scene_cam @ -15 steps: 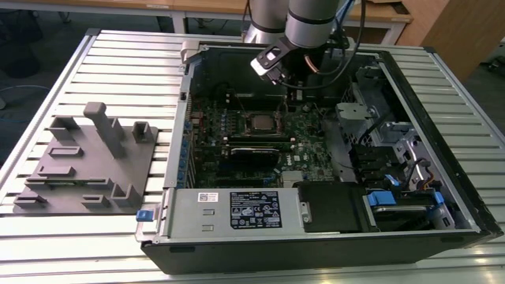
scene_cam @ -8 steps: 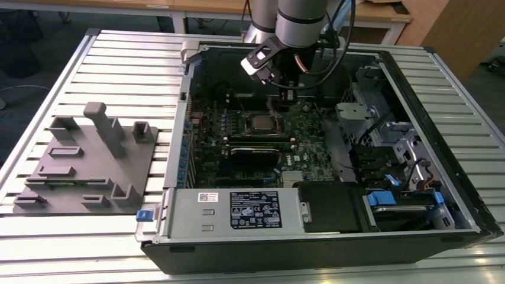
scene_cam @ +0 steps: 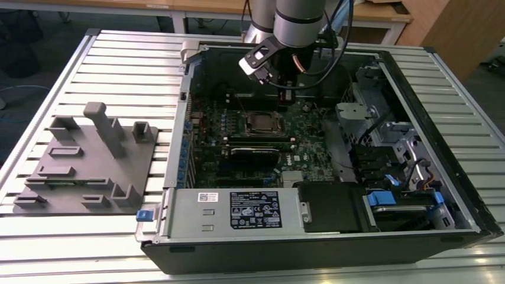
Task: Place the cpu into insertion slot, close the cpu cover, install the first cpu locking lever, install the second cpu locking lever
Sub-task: 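Close the cpu cover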
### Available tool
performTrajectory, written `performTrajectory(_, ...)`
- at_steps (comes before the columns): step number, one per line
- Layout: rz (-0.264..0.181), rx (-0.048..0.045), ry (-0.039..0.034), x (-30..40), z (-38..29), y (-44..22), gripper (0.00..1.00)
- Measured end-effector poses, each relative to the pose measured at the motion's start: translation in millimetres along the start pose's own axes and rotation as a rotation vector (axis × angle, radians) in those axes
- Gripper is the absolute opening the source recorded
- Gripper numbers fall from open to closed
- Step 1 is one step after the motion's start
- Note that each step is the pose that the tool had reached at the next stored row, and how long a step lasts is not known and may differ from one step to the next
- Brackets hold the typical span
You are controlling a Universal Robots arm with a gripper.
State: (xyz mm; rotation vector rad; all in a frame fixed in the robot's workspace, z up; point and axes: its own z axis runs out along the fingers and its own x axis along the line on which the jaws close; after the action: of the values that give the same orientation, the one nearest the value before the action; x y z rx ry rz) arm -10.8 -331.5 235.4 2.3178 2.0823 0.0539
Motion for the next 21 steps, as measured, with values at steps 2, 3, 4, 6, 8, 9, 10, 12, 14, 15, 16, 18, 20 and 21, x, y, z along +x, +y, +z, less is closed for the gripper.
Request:
performTrajectory(2, 0.0, 0.0017, -0.0003, 0.0, 0.0, 0.0, 0.1)
performTrajectory(3, 0.0, 0.005, -0.0004, 0.0, 0.1, 0.0, 0.1)
performTrajectory(4, 0.0, 0.0095, -0.0009, 0.0, 0.2, 0.0, 0.1)
performTrajectory(6, 0.0, 0.0223, -0.0024, 0.0, 0.5, 0.0, 0.1)
performTrajectory(8, 0.0, 0.0302, -0.0035, 0.0, 0.5, -0.1, 0.1)
performTrajectory(9, 0.0, 0.0303, -0.0035, 0.0, 0.5, -0.1, 0.1)
performTrajectory(10, 0.0, 0.0304, -0.0035, 0.0, 0.5, -0.1, 0.1)
performTrajectory(12, 0.0, 0.0307, -0.0033, -0.2, 0.5, -1.4, 0.1)
performTrajectory(14, 0.0, 0.0307, -0.0033, -0.2, 0.5, -1.6, 0.1)
performTrajectory(15, 0.0, 0.0306, -0.0033, -0.2, 0.5, -1.9, 0.1)
performTrajectory(16, 0.0, 0.0307, -0.0033, -0.2, 0.5, -2.3, 0.1)
performTrajectory(18, 0.0, 0.0307, -0.0033, -0.3, 0.4, -2.9, 0.1)
performTrajectory(20, 0.0, 0.0307, -0.0033, -0.4, 0.4, -3.5, 0.1)
performTrajectory(21, 0.0, 0.0307, -0.0033, -0.4, 0.4, -3.8, 0.1)
